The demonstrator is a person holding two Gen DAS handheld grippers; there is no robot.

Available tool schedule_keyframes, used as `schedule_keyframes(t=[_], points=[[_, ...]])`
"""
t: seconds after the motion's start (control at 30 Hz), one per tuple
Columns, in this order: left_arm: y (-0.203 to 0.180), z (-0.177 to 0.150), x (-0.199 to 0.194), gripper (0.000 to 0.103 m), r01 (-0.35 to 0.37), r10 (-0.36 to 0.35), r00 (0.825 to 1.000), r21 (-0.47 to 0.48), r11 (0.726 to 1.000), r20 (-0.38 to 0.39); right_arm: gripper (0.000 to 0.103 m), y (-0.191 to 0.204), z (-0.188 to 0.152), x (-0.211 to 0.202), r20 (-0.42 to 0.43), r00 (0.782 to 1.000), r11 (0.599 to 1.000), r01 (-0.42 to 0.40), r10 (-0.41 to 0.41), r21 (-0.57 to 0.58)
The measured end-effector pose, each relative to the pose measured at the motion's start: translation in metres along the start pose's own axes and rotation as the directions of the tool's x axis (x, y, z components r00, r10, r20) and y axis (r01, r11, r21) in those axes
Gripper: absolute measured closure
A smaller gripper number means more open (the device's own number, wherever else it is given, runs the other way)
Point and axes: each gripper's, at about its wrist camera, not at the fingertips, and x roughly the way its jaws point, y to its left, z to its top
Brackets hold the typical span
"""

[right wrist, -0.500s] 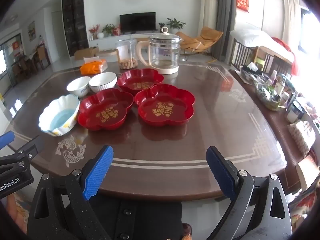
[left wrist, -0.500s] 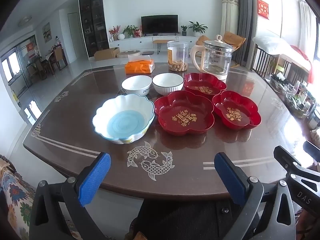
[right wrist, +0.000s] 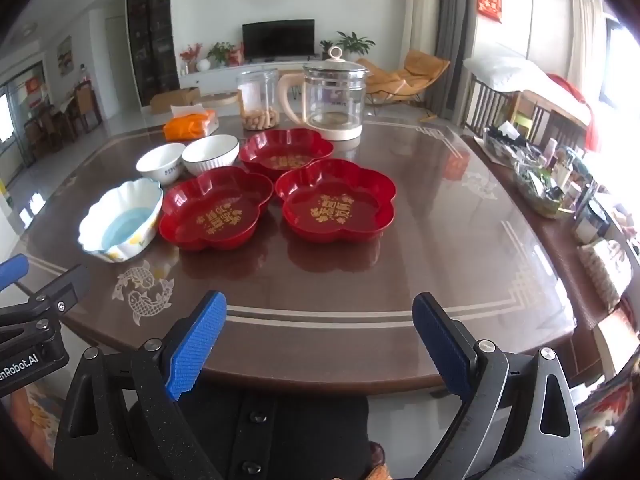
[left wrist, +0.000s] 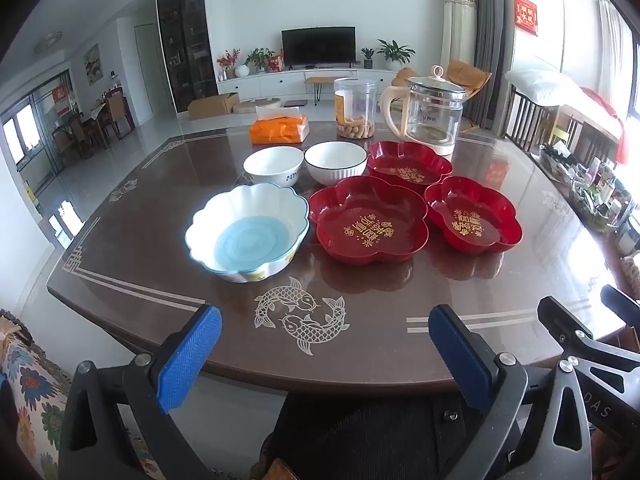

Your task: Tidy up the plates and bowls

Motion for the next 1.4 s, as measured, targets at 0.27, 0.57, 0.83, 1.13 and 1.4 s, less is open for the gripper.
schedule_keyframes(t=[0.27, 0.57, 0.83, 1.13, 1.4], points=[[-0.001, -0.004, 0.005, 0.0, -0.011, 0.011, 1.0, 0.008, 1.0, -0.014, 0.007, 0.002, -0.004, 0.004, -0.015, 1.0, 1.0, -0.007, 0.006, -0.006], [-0.002, -0.007, 0.007, 0.0, -0.022, 0.022, 1.0, 0.019, 1.0, -0.02, 0.007, 0.004, -0.007, 0.008, -0.032, 0.999, 1.0, -0.008, 0.008, -0.011], [-0.001, -0.008, 0.008, 0.0, -0.024, 0.024, 0.999, 0.017, 1.0, -0.022, 0.007, 0.005, -0.008, 0.008, -0.034, 0.999, 1.0, -0.007, 0.007, -0.013], [0.0, -0.01, 0.008, 0.0, -0.023, 0.023, 0.999, 0.014, 1.0, -0.024, 0.007, 0.005, -0.009, 0.007, -0.032, 0.999, 1.0, -0.004, 0.004, -0.012], [0.002, -0.012, 0.008, 0.0, -0.024, 0.025, 0.999, 0.012, 1.0, -0.028, 0.007, 0.005, -0.01, 0.007, -0.037, 0.999, 1.0, -0.005, 0.004, -0.016]])
